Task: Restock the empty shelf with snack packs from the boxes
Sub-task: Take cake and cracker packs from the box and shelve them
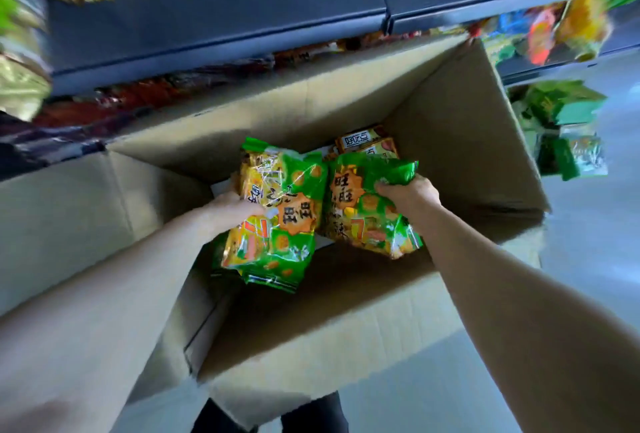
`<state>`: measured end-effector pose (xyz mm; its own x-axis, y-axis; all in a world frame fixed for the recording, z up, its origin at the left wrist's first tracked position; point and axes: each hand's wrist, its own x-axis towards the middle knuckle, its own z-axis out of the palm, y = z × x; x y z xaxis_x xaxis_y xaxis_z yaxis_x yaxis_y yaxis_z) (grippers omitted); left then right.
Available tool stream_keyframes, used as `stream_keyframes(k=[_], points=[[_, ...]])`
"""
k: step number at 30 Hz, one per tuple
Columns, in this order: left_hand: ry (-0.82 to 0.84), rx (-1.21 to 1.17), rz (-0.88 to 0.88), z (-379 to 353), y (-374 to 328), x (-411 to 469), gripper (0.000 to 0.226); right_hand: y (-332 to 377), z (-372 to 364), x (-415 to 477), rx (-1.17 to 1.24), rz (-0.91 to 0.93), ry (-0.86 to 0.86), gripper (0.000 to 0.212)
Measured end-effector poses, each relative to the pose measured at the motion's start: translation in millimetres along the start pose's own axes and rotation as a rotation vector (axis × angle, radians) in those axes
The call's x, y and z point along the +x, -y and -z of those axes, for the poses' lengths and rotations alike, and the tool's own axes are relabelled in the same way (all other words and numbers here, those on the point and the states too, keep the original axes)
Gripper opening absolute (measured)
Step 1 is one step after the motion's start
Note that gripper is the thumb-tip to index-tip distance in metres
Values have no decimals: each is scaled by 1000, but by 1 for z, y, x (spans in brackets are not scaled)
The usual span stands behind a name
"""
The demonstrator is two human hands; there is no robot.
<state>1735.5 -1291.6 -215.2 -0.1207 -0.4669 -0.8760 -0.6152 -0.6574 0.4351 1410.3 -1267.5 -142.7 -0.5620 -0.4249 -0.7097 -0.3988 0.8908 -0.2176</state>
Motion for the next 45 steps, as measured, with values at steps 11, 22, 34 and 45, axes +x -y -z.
stream_keyframes(k=[11,22,34,45], points=[[-172,-344,-199,21,-63,-246,40,-21,88,-190,819,-47,-3,54],[-15,-442,-364,15,-139,-383,40,-40,218,-302,1039,144,69,27],[-150,-484,-511,-124,-272,-439,44,-114,408,-263,1042,452,34,53],[-313,-624,-856,-187,-422,-522,40,-132,611,-247,999,783,22,54]])
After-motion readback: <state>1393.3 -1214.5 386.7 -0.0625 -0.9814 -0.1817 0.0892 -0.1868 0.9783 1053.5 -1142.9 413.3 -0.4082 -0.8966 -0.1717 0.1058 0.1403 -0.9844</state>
